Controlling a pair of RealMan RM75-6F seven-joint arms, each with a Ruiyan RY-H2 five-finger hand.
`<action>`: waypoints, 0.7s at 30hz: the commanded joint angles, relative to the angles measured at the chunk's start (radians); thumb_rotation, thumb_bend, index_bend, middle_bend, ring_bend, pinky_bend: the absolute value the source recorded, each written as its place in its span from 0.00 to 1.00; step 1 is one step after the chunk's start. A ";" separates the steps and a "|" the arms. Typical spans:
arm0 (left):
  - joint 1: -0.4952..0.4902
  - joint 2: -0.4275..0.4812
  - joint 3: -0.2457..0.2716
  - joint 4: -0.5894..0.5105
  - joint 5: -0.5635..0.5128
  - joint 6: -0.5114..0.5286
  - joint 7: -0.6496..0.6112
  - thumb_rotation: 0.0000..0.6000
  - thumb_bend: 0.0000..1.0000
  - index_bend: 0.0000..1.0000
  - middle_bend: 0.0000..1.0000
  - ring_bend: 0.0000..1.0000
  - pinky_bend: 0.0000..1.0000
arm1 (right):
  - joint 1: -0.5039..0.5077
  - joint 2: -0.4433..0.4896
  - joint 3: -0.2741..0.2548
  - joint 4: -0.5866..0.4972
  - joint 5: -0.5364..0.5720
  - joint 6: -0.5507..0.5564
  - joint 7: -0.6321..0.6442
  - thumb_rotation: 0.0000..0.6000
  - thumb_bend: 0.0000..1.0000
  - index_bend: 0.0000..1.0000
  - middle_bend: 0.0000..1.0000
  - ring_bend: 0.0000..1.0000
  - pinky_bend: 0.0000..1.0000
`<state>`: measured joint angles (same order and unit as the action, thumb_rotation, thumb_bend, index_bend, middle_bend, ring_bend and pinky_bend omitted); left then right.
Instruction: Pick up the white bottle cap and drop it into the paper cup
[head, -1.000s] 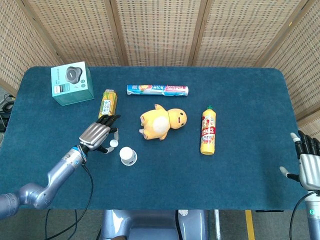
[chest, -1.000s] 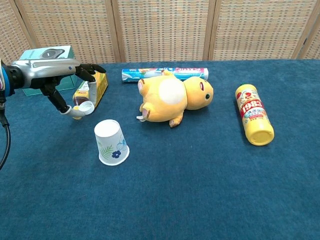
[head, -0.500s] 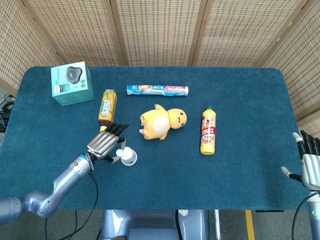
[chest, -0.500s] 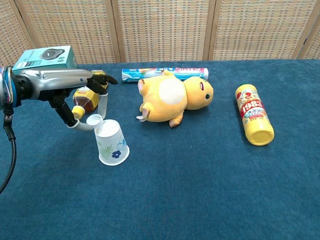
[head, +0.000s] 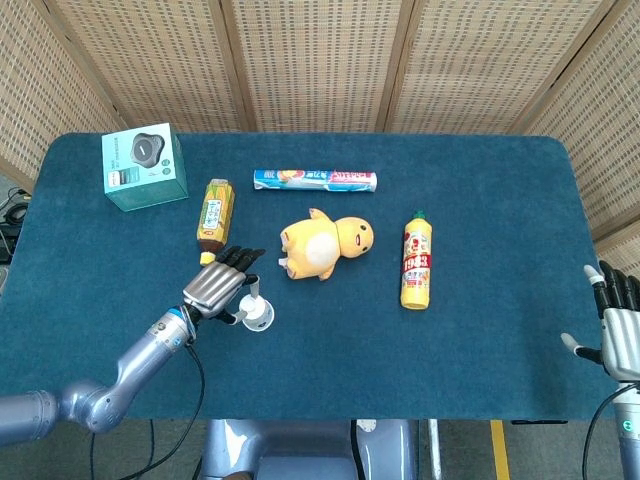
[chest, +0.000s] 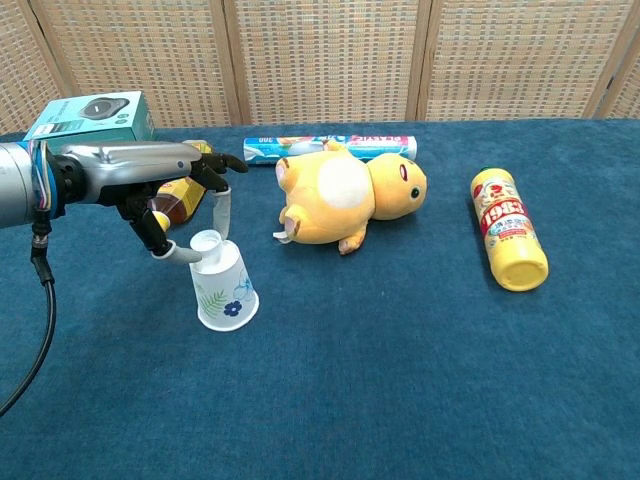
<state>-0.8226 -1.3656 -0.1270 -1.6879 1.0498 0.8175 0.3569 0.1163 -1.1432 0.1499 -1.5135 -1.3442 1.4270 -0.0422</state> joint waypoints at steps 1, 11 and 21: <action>-0.001 0.003 0.003 -0.008 0.004 0.001 -0.008 1.00 0.27 0.31 0.00 0.00 0.00 | -0.001 0.001 0.000 -0.002 -0.001 0.002 0.002 1.00 0.00 0.07 0.00 0.00 0.00; 0.063 0.128 -0.010 -0.112 0.084 0.110 -0.092 1.00 0.25 0.07 0.00 0.00 0.00 | -0.008 0.012 -0.005 -0.020 -0.017 0.015 0.012 1.00 0.00 0.07 0.00 0.00 0.00; 0.344 0.256 0.054 -0.208 0.184 0.549 -0.051 1.00 0.10 0.00 0.00 0.00 0.00 | -0.016 0.025 -0.013 -0.040 -0.040 0.032 0.024 1.00 0.00 0.07 0.00 0.00 0.00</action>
<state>-0.5878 -1.1516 -0.1054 -1.8606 1.1989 1.2357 0.2915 0.1005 -1.1188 0.1378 -1.5526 -1.3838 1.4584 -0.0184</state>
